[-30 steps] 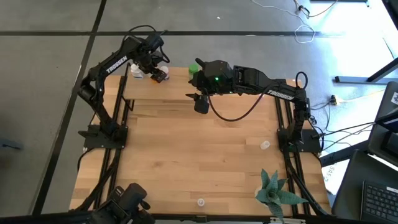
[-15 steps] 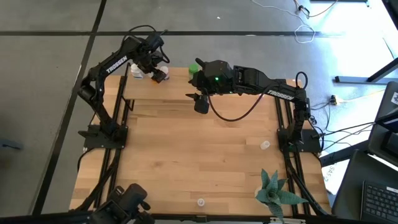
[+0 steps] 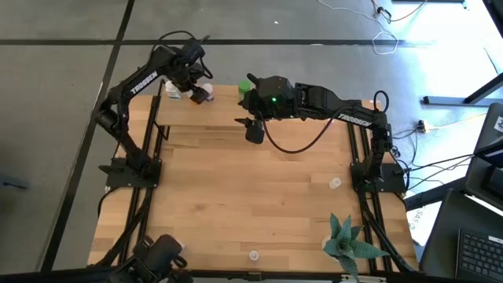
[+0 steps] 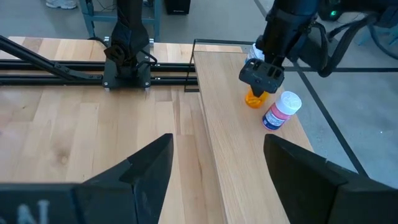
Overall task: Pick and place medicine bottles onto shelf by color
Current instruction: Put the orange pill bottle on the shelf, then put the purple pill bottle on the shelf
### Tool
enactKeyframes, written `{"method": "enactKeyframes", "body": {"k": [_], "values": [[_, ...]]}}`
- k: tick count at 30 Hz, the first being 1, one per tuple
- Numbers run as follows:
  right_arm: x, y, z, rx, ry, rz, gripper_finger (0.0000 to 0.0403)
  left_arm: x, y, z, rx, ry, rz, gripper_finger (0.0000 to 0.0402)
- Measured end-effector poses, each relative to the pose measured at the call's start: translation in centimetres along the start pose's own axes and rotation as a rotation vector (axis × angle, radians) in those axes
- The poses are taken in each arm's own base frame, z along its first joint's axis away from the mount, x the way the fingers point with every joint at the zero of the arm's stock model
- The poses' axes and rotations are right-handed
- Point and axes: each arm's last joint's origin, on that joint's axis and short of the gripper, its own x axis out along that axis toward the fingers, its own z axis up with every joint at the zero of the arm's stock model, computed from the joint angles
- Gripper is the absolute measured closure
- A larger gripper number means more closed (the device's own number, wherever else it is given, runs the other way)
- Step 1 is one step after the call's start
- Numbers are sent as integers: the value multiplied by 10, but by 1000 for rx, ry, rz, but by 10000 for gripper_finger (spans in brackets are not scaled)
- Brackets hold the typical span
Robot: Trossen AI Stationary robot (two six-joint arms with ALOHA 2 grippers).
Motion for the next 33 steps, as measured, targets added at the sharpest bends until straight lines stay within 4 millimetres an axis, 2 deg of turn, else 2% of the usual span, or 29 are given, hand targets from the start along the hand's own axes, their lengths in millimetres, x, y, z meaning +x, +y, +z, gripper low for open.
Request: {"method": "enactKeyframes", "body": {"k": [10, 21, 26, 33], "values": [[0, 0, 0, -1, 0, 0, 150, -28, 2, -8, -5, -117, 26, 105], [0, 0, 0, -1, 0, 0, 150, -53, -8, -18, 51, -215, 20, 105], [0, 0, 0, -1, 0, 0, 150, -84, -16, -36, 96, -311, 10, 105], [0, 0, 0, 0, 0, 0, 150, -132, -42, -75, 210, -474, -58, 107]]}}
